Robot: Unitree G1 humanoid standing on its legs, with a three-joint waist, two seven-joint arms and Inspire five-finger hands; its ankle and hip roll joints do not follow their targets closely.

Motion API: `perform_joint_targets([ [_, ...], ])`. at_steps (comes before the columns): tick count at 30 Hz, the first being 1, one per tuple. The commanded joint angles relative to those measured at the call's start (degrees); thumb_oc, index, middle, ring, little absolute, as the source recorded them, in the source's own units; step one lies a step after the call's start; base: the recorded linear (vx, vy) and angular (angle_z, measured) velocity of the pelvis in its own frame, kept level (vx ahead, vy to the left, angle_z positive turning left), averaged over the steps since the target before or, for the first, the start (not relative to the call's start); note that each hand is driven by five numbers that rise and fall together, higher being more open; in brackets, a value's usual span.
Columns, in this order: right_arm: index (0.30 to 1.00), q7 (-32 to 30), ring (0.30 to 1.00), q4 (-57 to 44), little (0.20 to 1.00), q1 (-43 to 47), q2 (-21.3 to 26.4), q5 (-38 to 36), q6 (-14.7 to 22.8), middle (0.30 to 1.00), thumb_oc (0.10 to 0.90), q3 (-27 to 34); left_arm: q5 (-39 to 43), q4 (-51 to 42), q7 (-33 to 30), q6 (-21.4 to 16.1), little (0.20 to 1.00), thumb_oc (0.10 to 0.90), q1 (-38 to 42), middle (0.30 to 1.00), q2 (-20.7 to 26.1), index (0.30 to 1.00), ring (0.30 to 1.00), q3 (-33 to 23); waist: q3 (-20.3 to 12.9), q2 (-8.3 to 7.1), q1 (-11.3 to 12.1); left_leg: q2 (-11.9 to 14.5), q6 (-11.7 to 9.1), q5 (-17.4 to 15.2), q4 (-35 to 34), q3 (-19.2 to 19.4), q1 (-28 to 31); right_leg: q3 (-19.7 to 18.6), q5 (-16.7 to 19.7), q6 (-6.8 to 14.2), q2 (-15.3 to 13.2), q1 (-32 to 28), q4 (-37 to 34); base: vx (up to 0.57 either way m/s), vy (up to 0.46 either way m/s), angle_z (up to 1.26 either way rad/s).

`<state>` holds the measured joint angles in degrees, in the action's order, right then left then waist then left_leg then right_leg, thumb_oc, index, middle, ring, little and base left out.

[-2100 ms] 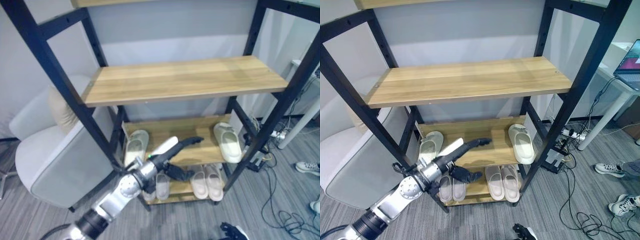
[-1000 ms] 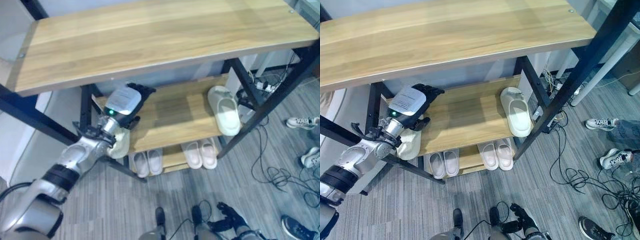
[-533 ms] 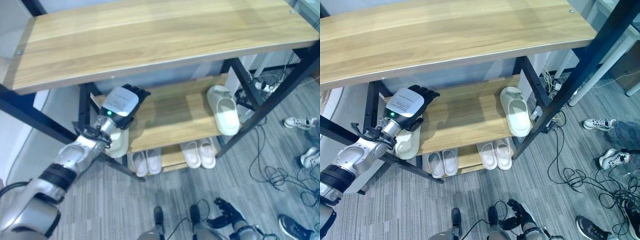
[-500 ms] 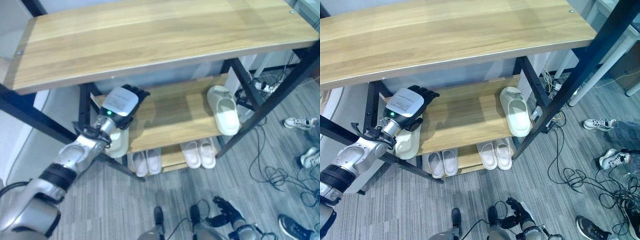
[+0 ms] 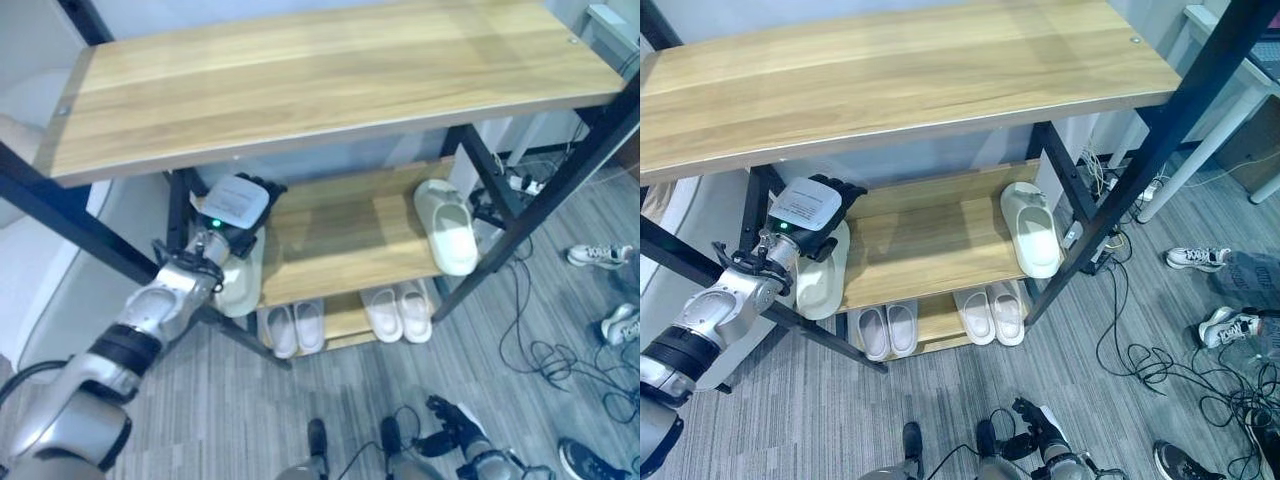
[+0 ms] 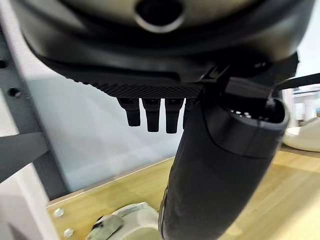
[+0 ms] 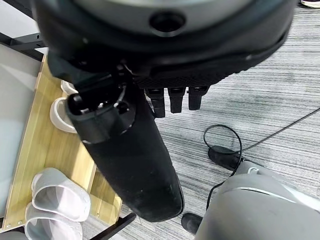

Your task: Arrange the slippers neatly on the shoe rack.

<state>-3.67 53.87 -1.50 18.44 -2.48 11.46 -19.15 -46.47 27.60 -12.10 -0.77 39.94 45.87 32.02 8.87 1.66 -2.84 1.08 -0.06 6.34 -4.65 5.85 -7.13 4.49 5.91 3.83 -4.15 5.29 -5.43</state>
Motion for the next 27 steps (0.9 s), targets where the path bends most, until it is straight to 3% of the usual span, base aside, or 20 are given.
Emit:
perform_joint_targets([
  [1, 0.9, 0.29, 0.9, -2.22, 0.9, 0.63, 1.56, -1.57, 0.73, 0.9, 0.8, 0.08, -1.06, 7.61, -0.39, 3.45, 0.9, 0.8, 12.93, 0.9, -0.95, 0.9, 0.9, -0.25, -3.24, 1.14, 1.65, -0.82, -1.95, -5.84, -0.35, -2.05, 2.0, 4.62, -5.76, 4.77, -1.97, -2.9, 0.65, 0.0, 0.0, 0.0],
  [15, 0.9, 0.83, 0.9, -1.75, 0.9, 0.67, 1.26, -1.83, 0.04, 0.9, 0.8, -0.38, 0.95, 12.87, 1.32, 4.66, 0.9, 0.8, 13.8, 0.9, -3.04, 0.9, 0.9, 1.1, -3.19, 0.96, 1.65, -0.67, -1.92, -5.9, -0.35, -1.97, 2.61, 5.01, -5.87, 4.72, -1.85, -3.57, 0.52, 0.0, -0.003, 0.01],
  [27, 0.9, 1.3, 0.9, -1.17, 0.9, 0.4, 0.14, -2.19, -0.34, 0.9, 0.8, -0.4, 2.85, 6.69, -0.32, 2.96, 0.9, 0.8, 12.31, 0.9, -1.72, 0.9, 0.9, -1.41, -4.01, 1.49, 2.47, -0.9, -1.94, -6.31, -0.35, -2.31, 4.26, 5.65, -6.48, 4.65, -2.13, -5.66, 0.52, 0.0, 0.0, 0.0],
])
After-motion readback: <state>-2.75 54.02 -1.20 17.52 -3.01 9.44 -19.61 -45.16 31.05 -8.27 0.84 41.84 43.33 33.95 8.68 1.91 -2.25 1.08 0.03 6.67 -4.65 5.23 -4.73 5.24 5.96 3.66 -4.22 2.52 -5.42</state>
